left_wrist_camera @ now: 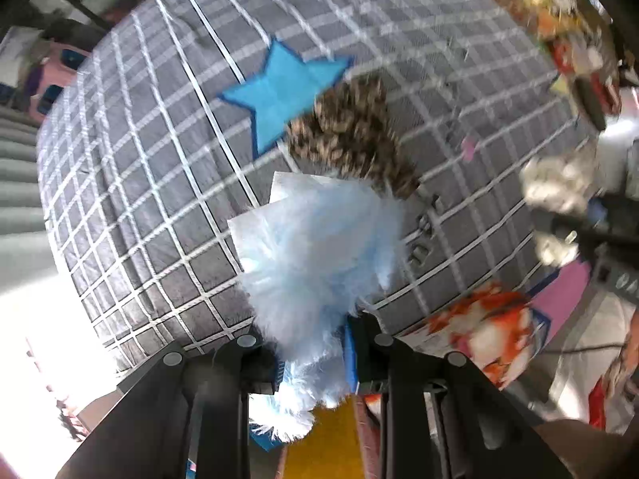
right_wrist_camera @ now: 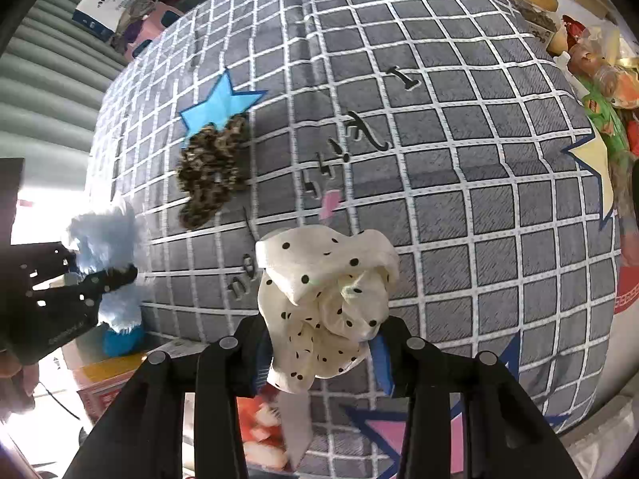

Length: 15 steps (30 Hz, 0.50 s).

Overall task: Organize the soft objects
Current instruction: 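Grasp the blue fluffy toy with left tool while right tool grasps polka-dot scrunchie, then carry the blue fluffy toy and polka-dot scrunchie over the white box with both tools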

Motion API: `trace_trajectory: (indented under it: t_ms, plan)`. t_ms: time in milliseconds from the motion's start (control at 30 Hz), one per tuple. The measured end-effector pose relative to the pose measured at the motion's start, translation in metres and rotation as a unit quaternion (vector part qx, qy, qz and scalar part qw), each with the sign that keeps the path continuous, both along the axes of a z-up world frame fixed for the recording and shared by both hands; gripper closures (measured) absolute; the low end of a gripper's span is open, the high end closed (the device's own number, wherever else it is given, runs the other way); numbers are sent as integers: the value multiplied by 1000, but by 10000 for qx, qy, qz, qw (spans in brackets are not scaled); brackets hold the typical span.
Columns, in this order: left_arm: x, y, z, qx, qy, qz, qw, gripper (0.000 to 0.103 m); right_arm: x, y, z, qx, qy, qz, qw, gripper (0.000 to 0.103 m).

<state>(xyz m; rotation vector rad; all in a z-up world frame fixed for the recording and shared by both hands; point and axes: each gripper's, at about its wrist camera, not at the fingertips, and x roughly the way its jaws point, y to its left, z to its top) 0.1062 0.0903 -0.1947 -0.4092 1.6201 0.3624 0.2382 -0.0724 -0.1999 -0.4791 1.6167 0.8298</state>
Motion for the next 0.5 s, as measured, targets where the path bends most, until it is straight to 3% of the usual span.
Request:
trace_trajectory:
  t_ms: [300, 500]
  plan:
    - [-7, -51, 57, 327, -939, 401, 9942, 78, -27, 9, 28, 177, -117, 169, 9996, 60]
    - [-20, -52, 80, 528, -1228, 762, 9881, 78, -50, 27, 53, 363, -240, 477, 9979, 60]
